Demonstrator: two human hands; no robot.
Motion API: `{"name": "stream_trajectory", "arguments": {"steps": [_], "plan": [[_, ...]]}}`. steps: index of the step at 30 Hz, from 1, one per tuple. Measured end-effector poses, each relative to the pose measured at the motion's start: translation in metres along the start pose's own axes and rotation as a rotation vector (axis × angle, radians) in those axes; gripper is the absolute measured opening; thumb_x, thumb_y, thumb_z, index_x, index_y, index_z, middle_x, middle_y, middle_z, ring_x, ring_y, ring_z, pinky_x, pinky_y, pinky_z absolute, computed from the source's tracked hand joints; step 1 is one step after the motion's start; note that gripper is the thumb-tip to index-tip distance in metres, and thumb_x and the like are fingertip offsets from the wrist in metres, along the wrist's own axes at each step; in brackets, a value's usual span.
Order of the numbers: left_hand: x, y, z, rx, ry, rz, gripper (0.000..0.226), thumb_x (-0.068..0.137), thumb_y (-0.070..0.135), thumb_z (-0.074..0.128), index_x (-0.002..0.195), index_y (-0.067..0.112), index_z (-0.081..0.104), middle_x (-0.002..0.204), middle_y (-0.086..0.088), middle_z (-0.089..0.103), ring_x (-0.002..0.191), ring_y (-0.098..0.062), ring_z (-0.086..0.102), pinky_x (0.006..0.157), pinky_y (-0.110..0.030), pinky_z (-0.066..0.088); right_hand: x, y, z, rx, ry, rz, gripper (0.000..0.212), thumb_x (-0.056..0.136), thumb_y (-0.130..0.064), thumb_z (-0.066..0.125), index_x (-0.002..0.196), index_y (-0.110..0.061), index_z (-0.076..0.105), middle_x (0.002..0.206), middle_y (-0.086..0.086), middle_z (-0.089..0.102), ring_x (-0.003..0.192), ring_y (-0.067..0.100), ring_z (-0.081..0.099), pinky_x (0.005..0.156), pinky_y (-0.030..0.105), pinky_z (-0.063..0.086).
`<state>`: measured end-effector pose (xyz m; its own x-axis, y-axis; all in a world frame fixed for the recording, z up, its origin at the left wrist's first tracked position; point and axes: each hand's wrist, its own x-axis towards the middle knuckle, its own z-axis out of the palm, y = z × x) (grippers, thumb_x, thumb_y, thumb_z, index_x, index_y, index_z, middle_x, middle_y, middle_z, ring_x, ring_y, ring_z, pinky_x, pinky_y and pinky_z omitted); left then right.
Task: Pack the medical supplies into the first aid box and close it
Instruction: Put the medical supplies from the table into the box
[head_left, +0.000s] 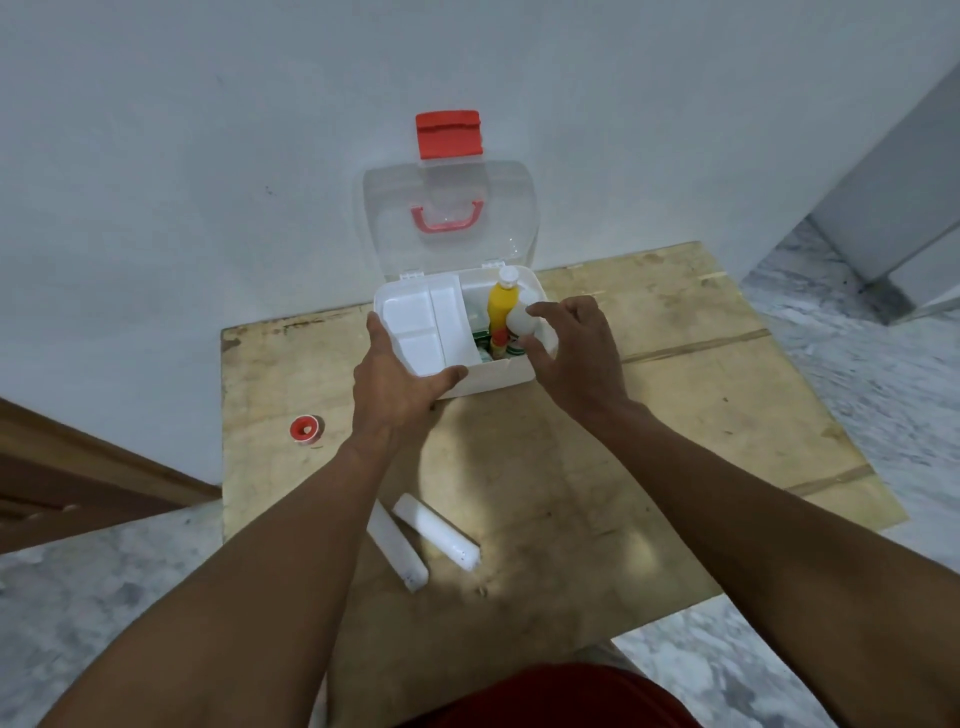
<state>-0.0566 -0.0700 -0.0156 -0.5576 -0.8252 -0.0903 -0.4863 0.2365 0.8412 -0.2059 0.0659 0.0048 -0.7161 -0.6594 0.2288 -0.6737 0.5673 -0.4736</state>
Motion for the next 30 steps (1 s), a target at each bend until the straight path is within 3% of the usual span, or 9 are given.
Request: {"name": "stream_trajectory", "arguments": {"steps": [4,8,12,16,24,26,30], "plan": [[0.0,0.001,0.0,0.003,-0.009,-0.01,0.111,0.066,0.042,0.088,0.149,0.017,0.018,0.135,-0.006,0.054,0.122,-0.029,0.053,0.086,-0.029,0.044,-0.047,-0.02,0.007,0.091,-0.003,0.047,0.023,0.086,-0.022,0.066,0.108,-0.015,0.064,0.103,0.008,0.059,0.084,0.023,0.062,0.069,0.032,0.053],[-0.001,0.004,-0.002,0.013,-0.032,-0.024,0.112,0.068,0.043,0.087,0.15,0.015,0.016,0.139,-0.005,0.053,0.124,-0.028,0.051,0.084,-0.025,0.039,-0.108,-0.043,0.027,0.131,-0.25,0.068,0.021,0.089,-0.022,0.063,0.107,-0.012,0.063,0.106,0.007,0.06,0.083,0.024,0.062,0.074,0.039,0.054],[-0.002,0.006,-0.002,0.021,-0.05,-0.045,0.111,0.068,0.042,0.087,0.149,0.015,0.016,0.137,-0.004,0.053,0.123,-0.026,0.052,0.082,-0.025,0.04,-0.144,-0.065,0.038,0.157,-0.354,0.083,0.032,0.09,-0.033,0.062,0.115,-0.014,0.058,0.111,0.006,0.058,0.095,0.022,0.06,0.078,0.033,0.051],[-0.004,0.007,-0.003,0.05,-0.061,-0.07,0.118,0.069,0.046,0.085,0.154,0.014,0.01,0.141,-0.007,0.05,0.126,-0.027,0.049,0.087,-0.028,0.042,-0.164,-0.075,0.047,0.027,-0.457,0.047,0.052,0.086,-0.049,0.062,0.122,-0.014,0.05,0.116,0.008,0.053,0.105,0.025,0.051,0.084,0.041,0.049],[-0.003,0.008,-0.002,0.082,-0.064,-0.113,0.122,0.073,0.049,0.082,0.157,0.013,0.0,0.151,-0.007,0.041,0.134,-0.026,0.043,0.09,-0.023,0.037,-0.173,-0.087,0.067,-0.19,-0.442,-0.019,0.076,0.078,-0.073,0.053,0.121,-0.012,0.05,0.117,0.01,0.053,0.108,0.029,0.051,0.082,0.044,0.044],[-0.003,0.008,-0.002,0.083,-0.073,-0.122,0.123,0.073,0.049,0.081,0.157,0.013,-0.002,0.152,-0.007,0.039,0.135,-0.026,0.041,0.094,-0.024,0.037,-0.174,-0.09,0.072,-0.196,-0.452,-0.006,0.071,0.079,-0.069,0.057,0.12,-0.011,0.05,0.115,0.01,0.052,0.107,0.029,0.051,0.082,0.043,0.044],[-0.003,0.007,-0.003,0.059,-0.069,-0.105,0.122,0.072,0.047,0.083,0.157,0.013,0.001,0.147,-0.005,0.045,0.131,-0.023,0.046,0.083,-0.019,0.035,-0.168,-0.086,0.074,-0.128,-0.493,0.07,0.051,0.084,-0.045,0.065,0.118,-0.011,0.051,0.115,0.008,0.053,0.108,0.028,0.051,0.085,0.043,0.045]]}}
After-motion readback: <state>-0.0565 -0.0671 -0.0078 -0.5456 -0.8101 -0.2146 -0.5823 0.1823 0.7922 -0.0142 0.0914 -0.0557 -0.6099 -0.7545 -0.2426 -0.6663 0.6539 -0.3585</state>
